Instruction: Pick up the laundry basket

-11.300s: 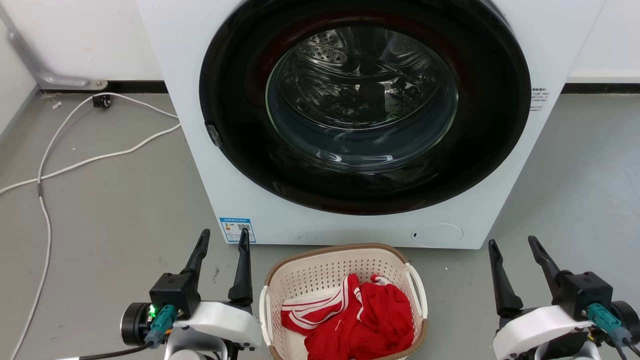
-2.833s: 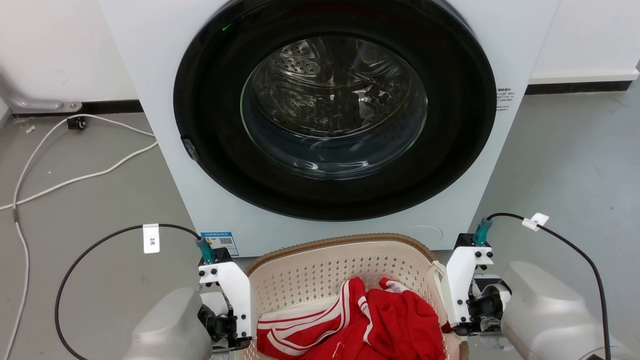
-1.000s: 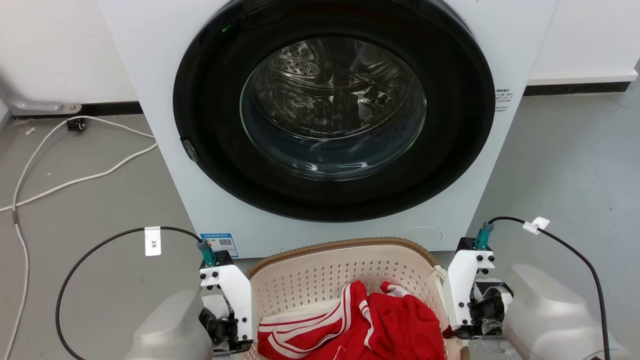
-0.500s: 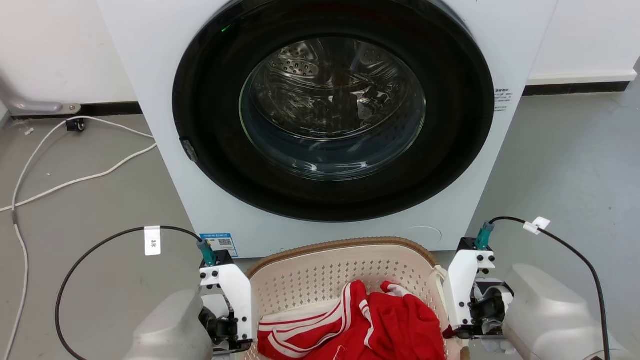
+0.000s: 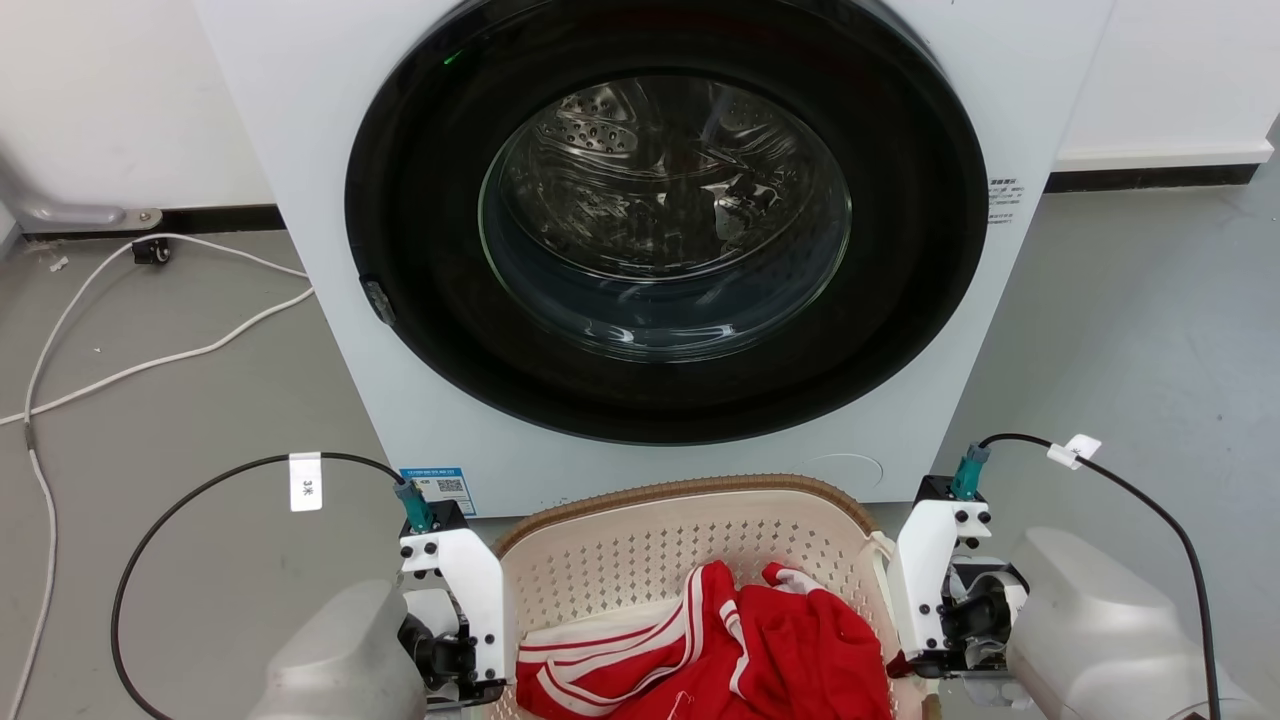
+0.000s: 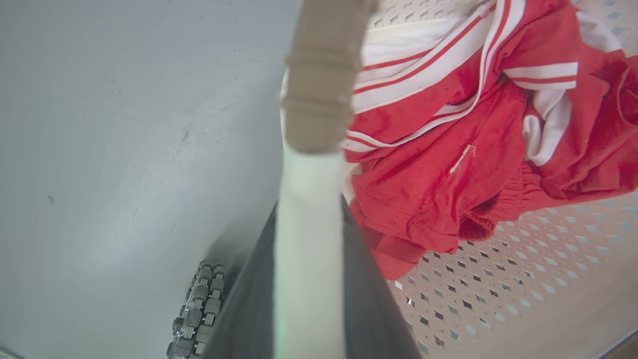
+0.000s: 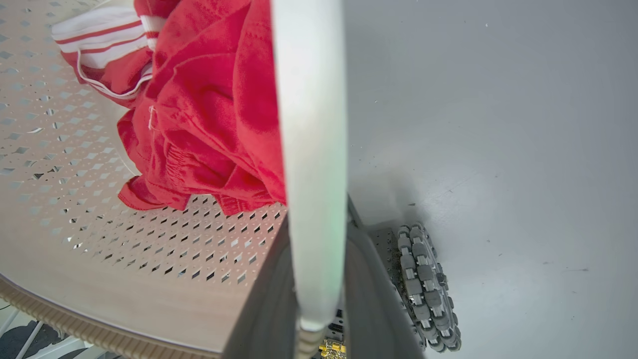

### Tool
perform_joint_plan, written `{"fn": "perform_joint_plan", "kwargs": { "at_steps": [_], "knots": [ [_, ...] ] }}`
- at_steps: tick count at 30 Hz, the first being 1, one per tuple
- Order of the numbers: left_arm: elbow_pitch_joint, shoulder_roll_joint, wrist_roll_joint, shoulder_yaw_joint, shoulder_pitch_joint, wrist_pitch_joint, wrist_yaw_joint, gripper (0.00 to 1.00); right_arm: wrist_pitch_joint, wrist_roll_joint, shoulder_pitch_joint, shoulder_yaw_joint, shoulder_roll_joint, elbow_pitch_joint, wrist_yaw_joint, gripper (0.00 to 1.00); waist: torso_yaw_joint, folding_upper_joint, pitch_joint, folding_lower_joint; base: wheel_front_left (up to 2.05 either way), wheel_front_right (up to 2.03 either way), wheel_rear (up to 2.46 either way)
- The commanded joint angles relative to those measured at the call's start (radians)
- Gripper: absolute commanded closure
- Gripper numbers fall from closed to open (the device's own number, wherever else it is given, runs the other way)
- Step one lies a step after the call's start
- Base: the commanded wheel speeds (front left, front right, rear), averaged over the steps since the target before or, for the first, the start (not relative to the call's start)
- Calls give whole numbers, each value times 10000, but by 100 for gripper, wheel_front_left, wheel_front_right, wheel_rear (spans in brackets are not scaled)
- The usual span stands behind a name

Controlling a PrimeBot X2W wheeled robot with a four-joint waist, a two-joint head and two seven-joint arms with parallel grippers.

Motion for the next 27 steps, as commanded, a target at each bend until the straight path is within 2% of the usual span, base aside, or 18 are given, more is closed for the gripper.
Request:
{"fn": "perform_joint_plan", "kwargs": {
  "at_steps": [1, 27],
  "knots": [
    [-95, -174, -74, -48, -110, -3, -130, 100, 1, 33, 81, -65, 112, -79, 107, 100, -1, 0, 0, 0, 0, 0, 0],
    [-63, -159, -344, -312, -126, -134, -131, 100, 68, -211, 130, -338, 114, -79, 106, 100, -21, 0, -9, 0, 0, 0, 0]
  ]
}}
